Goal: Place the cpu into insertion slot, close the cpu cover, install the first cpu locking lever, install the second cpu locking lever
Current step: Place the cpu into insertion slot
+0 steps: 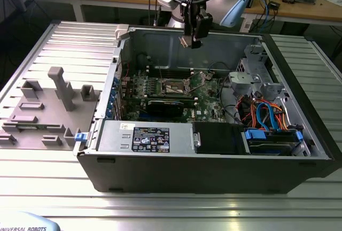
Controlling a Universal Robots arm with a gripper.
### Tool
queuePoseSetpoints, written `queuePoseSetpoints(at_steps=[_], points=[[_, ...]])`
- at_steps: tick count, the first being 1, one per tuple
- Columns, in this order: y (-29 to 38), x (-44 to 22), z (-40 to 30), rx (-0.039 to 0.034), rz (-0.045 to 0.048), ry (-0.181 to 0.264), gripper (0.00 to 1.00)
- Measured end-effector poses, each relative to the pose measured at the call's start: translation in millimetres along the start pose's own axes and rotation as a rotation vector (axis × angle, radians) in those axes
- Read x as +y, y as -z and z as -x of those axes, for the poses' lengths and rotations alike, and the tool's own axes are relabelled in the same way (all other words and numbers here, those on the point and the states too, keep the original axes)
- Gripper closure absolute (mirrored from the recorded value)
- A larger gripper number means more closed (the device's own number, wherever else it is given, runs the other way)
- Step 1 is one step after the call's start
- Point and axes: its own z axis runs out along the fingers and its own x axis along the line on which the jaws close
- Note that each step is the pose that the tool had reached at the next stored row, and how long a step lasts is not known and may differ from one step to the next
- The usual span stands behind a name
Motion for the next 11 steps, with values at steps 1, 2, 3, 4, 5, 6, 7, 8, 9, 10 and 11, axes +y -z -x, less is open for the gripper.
queuePoseSetpoints(at_steps=[1, 2, 3, 4, 5, 6, 7, 8, 9, 10, 11], points=[[0.0, 0.0, 0.0, 0.0, 0.0, 0.0, 0.46], [0.0, 0.0, 0.0, -0.0003, -0.0001, 0.0, 0.46], [0.0, 0.0, 0.0, -0.0007, -0.0002, 0.0, 0.46], [0.0, 0.0, 0.0, -0.0009, -0.0002, 0.0, 0.46], [-0.1, 0.0, 0.0, -0.0013, -0.0003, -0.002, 0.46], [-0.3, 0.0, 0.0, -0.0018, -0.0001, -0.008, 0.46], [-0.6, -0.1, 0.0, -0.0026, 0.0, -0.016, 0.46], [-0.9, -0.1, 0.0, -0.0037, 0.0001, -0.027, 0.46], [-1.2, -0.2, 0.0, -0.0047, 0.0003, -0.038, 0.46], [-2.2, -0.3, 0.0, -0.0072, 0.0002, -0.068, 0.46], [-2.4, -0.5, 0.0, -0.0078, -0.0012, -0.079, 0.46]])
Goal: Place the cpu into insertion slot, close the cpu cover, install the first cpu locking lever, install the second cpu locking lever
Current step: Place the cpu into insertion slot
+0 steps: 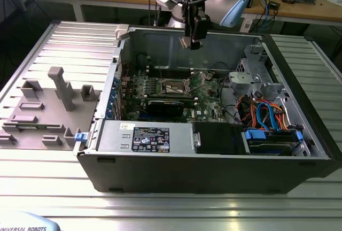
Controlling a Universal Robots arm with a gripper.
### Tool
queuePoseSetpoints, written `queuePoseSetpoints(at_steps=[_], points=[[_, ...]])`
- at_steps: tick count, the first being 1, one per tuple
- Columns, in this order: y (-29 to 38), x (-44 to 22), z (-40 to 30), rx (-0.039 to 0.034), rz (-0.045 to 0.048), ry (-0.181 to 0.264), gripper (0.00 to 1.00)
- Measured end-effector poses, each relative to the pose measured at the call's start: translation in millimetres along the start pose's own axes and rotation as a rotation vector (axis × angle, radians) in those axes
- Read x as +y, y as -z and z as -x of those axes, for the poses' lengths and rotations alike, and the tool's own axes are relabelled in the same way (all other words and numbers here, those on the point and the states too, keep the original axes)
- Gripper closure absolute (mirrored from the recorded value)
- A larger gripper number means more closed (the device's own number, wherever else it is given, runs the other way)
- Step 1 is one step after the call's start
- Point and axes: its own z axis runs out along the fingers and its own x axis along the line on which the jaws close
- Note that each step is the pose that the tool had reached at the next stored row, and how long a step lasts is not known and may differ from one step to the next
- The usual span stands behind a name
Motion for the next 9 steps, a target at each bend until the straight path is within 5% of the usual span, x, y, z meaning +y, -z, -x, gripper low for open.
queuePoseSetpoints(at_steps=[9], points=[[-0.1, -0.5, -0.1, 0.0007, -0.0031, -0.007, 0.46]])
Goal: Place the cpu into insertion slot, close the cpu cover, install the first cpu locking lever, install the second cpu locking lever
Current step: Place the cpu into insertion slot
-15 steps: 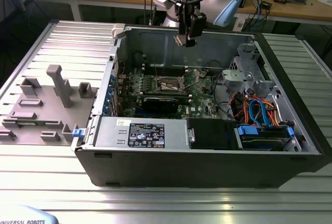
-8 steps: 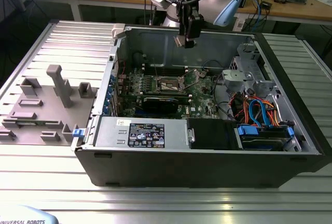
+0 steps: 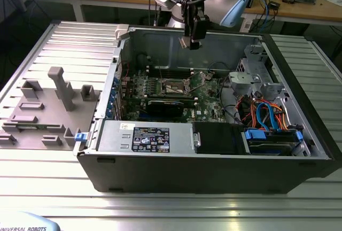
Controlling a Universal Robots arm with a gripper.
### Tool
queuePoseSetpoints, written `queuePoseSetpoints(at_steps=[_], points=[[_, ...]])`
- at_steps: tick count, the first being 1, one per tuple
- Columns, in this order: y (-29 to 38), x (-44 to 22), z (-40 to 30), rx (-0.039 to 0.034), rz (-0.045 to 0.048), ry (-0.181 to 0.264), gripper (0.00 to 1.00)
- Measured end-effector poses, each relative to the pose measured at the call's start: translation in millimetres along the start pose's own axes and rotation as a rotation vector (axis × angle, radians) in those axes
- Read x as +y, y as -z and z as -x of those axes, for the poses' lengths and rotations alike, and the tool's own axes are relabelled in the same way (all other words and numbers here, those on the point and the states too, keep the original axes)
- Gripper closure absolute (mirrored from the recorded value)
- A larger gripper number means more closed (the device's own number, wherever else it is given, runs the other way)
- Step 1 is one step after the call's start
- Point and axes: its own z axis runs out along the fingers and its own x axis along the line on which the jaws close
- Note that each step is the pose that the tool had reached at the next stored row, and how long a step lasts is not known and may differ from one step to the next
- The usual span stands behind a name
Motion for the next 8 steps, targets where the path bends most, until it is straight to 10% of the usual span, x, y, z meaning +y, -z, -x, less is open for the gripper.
queuePoseSetpoints(at_steps=[8], points=[[0.0, 0.0, 0.0, -0.0002, -0.0001, -0.003, 0.46]])
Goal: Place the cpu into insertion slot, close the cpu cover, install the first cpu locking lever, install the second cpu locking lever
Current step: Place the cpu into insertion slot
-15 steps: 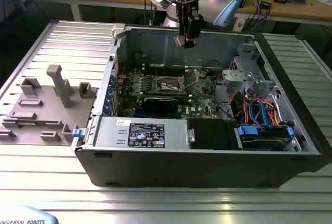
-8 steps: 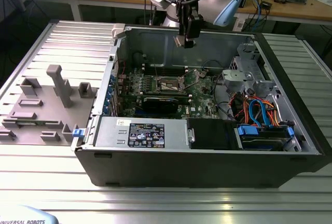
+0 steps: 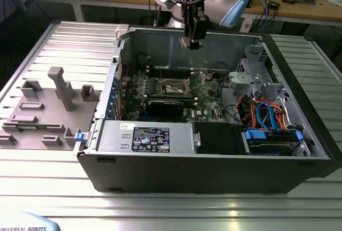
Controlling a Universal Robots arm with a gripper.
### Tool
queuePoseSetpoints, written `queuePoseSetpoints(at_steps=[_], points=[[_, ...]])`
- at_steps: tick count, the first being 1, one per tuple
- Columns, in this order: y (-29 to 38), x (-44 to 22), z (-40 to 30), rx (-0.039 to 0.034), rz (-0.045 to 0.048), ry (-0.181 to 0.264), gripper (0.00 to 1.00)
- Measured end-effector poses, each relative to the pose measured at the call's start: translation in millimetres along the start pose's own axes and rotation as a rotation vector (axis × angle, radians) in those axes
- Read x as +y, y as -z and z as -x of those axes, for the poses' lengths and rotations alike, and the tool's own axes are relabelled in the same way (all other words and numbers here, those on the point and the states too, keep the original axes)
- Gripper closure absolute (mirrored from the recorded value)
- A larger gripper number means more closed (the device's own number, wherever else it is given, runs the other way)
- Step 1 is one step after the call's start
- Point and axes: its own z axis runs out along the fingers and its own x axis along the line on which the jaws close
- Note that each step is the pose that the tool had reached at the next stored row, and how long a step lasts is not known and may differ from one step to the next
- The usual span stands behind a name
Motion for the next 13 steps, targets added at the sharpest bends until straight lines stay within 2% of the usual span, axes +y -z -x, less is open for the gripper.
queuePoseSetpoints(at_steps=[6, 13], points=[[-2.0, -0.2, 0.1, -0.0057, -0.0015, -0.058, 0.46], [-2.0, -0.2, 0.0, -0.0064, -0.0017, -0.058, 0.46]])
